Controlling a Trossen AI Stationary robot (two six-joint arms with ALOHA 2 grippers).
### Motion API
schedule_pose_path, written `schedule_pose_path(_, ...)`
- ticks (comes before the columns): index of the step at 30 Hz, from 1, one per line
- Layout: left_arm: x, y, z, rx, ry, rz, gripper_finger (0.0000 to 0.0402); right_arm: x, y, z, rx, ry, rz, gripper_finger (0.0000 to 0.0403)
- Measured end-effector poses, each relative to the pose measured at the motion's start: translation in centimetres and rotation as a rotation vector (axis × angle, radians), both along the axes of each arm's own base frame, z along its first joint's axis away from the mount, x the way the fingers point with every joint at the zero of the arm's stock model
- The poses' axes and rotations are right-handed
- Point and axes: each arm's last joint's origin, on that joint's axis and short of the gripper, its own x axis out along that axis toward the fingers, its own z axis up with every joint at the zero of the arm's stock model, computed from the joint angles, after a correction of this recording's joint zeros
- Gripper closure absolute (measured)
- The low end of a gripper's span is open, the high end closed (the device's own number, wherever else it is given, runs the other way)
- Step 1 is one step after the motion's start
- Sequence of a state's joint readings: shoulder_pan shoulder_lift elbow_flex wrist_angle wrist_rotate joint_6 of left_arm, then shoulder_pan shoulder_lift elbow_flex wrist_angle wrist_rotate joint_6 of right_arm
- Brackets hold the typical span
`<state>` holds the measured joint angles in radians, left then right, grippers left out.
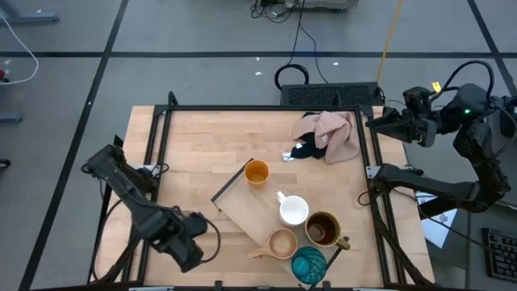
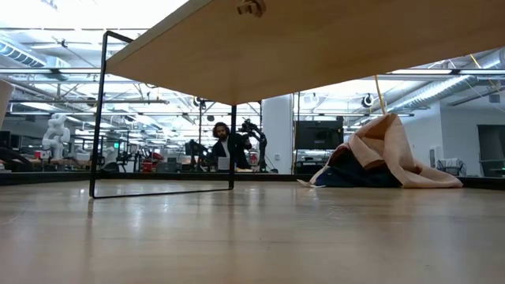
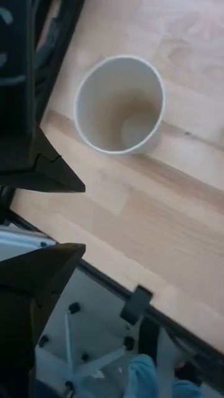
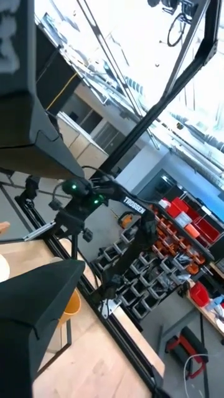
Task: Stack small to large cups/mugs on shelf
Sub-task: Put the white cup on the shelf
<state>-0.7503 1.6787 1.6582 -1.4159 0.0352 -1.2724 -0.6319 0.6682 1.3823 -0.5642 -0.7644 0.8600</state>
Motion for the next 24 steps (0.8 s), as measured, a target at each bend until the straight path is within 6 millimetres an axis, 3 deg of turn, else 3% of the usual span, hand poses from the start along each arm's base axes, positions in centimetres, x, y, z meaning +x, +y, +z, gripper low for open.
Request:
schedule_pose_path(6,0.4,0.4,-3.3,-0.019,0.081,-0.026,0.0259,0.0,0.0,-0.2,0.016,0.02,0.001,0.019)
schedule_pose_path(13,-0.7,1.9,-5.3,0.019,0.086,0.001,0.0259,0.0,0.0,-0.2,0.032,0.022,0.008,0.019)
schedule_pose_path(24,-1.9,3.9,-7.8,-0.073,-0.003,0.074,0.0259,0.0,0.0,-0.2,0.05,0.025,0.012,0.019)
